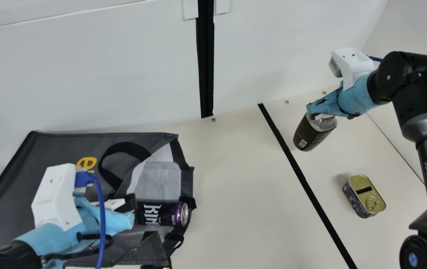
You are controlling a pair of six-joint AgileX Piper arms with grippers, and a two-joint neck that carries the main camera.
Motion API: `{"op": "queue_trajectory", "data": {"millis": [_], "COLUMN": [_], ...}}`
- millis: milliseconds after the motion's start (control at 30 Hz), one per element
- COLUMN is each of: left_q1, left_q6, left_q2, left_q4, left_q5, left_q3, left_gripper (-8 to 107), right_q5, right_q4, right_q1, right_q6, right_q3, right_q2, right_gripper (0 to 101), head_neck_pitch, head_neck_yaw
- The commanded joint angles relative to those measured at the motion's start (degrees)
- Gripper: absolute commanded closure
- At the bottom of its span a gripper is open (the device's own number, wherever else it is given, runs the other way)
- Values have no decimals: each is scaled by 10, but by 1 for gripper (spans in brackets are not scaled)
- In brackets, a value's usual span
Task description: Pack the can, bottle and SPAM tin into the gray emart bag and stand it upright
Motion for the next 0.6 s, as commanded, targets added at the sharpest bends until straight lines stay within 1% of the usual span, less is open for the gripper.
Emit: {"op": "queue_trajectory", "data": {"millis": [0,567], "left_q1": [0,0], "left_q6": [0,0], "left_q2": [0,0], "left_q4": [0,0], "left_q5": [0,0], "left_q3": [0,0], "left_gripper": [107,107], "right_q5": [1,16], "right_q4": [1,6], "right_q1": [7,82], "right_q6": [-1,10], "right_q3": [9,86], "right_q2": [-10,-94], "right_gripper": [101,101], "head_neck_pitch": [-13,-13], "head_neck_yaw": [-1,-1]}}
